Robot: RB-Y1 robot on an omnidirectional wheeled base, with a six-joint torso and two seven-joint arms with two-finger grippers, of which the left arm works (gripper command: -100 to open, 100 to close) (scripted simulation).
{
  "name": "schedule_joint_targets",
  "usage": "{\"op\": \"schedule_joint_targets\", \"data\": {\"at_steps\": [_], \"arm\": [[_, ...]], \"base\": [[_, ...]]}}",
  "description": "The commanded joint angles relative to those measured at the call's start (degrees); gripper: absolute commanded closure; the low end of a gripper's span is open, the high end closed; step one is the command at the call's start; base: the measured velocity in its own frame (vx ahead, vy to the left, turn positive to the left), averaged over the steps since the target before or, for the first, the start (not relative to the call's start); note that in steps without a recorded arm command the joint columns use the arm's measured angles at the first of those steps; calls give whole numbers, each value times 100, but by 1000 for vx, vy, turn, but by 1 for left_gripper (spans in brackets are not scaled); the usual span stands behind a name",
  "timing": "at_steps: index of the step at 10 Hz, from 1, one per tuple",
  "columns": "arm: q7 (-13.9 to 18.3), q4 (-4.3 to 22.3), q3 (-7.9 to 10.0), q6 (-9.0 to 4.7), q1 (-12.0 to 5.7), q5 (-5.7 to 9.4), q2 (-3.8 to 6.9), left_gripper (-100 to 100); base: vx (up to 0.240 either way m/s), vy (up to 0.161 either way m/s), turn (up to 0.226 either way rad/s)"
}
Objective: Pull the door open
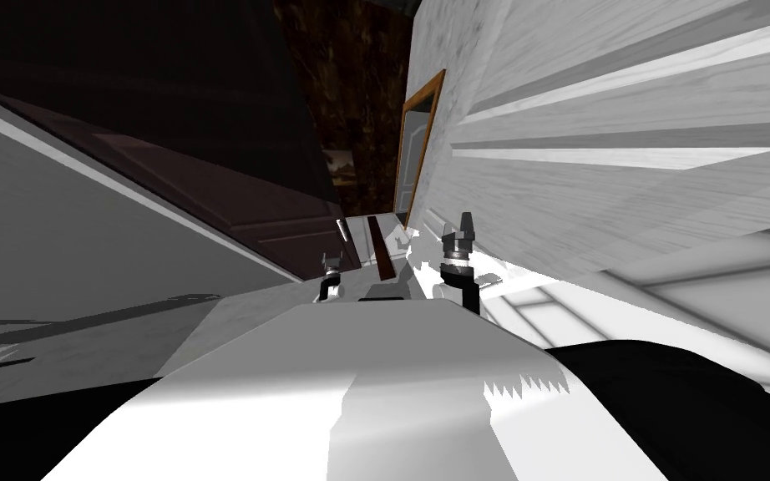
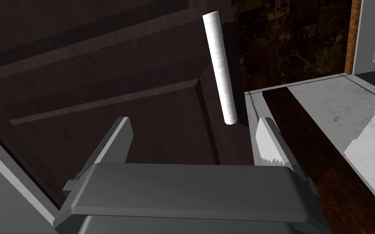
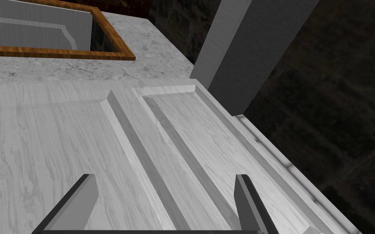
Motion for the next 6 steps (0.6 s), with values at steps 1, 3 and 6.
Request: {"op": "schedule_joint_targets", "data": {"at_steps": [1, 3, 6], "arm": [[226, 272, -7, -65, -101, 127, 30, -100], [450, 575, -17, -147, -212, 257, 51, -100], [763, 998, -32, -262, -367, 438, 80, -100]], "base": [[101, 56, -125], [82, 46, -131], [88, 38, -126]]}}
